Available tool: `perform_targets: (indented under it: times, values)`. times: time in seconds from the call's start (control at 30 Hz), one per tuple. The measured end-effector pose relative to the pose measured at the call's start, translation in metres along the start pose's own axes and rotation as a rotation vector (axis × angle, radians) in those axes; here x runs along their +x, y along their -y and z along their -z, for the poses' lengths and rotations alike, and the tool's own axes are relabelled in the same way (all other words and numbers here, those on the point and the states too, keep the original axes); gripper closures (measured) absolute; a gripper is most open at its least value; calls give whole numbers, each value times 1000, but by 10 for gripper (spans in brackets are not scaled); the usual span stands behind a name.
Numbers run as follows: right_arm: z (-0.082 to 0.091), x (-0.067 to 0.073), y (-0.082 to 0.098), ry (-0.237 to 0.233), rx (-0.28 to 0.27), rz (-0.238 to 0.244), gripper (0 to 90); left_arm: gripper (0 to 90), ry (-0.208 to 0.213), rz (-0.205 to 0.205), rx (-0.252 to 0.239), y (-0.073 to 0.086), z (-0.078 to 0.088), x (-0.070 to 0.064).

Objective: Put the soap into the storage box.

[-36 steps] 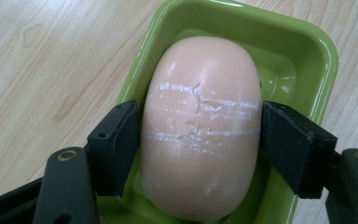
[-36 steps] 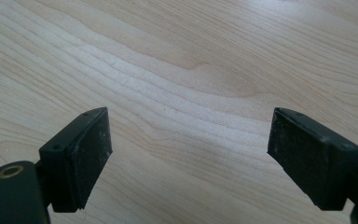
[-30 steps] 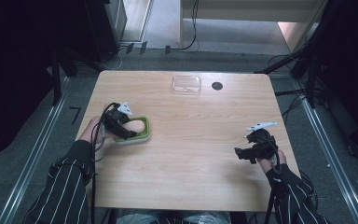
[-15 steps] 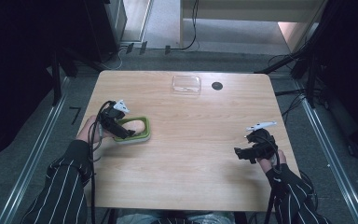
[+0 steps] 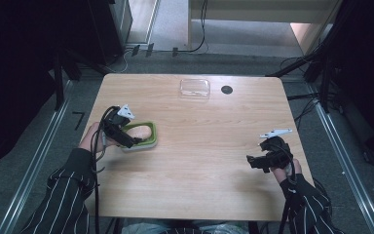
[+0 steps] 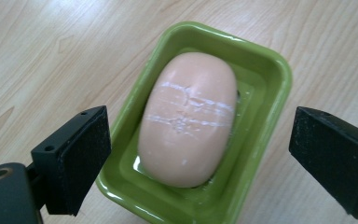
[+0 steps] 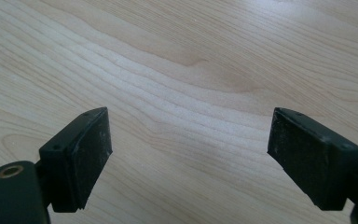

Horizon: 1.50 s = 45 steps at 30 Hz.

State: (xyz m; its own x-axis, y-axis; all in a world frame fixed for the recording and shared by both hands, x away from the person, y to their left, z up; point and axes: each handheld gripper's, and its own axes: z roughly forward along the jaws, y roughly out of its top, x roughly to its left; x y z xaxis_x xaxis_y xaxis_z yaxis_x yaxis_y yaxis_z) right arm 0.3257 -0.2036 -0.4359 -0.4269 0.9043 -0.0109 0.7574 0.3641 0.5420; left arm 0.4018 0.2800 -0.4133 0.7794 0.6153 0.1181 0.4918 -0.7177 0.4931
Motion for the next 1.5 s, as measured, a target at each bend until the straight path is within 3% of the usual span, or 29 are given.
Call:
perform_targets:
  times: [0.57,0.83,1.0,1.5]
  values:
    - [1,0,1,2,2,2,141,52,-24,-22,26,3,11,-33]
    - [3,-1,3,4,-1,-1,141,50,-5,-44,27,7,16,-54]
    - [3,-1,3,7,-2,2,141,48,-19,-38,32,11,18,-65]
    - [3,-1,3,8,-3,4,141,39,12,-29,51,27,27,-95]
